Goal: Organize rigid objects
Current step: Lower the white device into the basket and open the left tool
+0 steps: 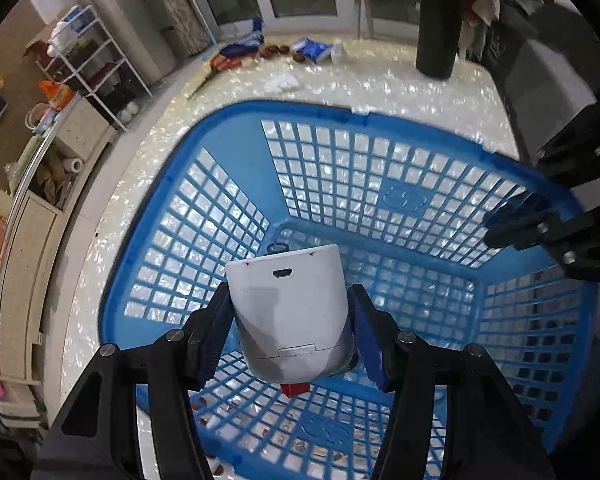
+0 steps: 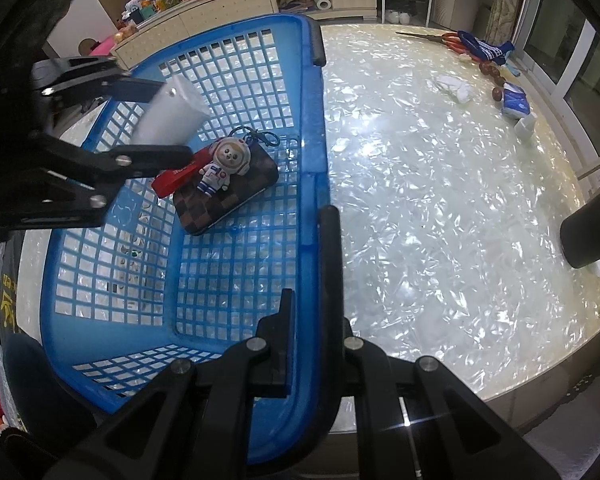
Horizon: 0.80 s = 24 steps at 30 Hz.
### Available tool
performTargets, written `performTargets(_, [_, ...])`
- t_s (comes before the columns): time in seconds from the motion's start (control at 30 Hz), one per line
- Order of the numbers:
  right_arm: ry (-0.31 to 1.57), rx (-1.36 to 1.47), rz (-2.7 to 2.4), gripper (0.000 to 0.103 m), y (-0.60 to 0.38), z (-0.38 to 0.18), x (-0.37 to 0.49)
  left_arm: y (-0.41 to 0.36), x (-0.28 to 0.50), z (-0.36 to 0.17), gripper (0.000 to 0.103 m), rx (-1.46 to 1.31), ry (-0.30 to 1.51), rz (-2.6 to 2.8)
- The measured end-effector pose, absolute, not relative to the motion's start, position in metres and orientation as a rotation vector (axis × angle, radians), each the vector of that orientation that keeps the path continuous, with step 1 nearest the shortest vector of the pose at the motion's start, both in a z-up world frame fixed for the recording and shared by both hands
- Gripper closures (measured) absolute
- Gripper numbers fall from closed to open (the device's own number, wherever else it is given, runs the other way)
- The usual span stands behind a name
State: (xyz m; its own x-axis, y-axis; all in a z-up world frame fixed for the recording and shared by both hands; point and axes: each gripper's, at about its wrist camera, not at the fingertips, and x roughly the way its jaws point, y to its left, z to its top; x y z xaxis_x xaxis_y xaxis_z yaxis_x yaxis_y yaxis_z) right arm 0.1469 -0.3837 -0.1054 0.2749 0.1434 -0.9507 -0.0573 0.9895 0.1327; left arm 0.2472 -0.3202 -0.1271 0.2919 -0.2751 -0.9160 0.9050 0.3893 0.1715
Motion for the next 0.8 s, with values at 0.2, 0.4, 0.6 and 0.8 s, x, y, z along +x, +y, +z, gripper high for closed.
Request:
performTargets(0.2, [1.282,0.082,0.135,0.095,-0.384,-0.106,0.146,-0.330,0.259,-0.136,0.042,0.837,0.956,-0.901])
performTargets(0.4, [1.285,0.071,0.130,0.095,-0.383,-0.106,0.146,-0.337,0.259,-0.145,0.042,0.907,0.966,-0.907])
performTargets(0.6, [1.284,0.062,0.128,0.095,-0.379,-0.106,0.147,-0.341,0.257,-0.150,0.041,0.945,0.974,-0.908])
performTargets(0.8, [1.282,0.069,0.134,0.095,-0.381,-0.106,0.147,-0.342,0.253,-0.152,0.041,0.973,0.967,-0.886])
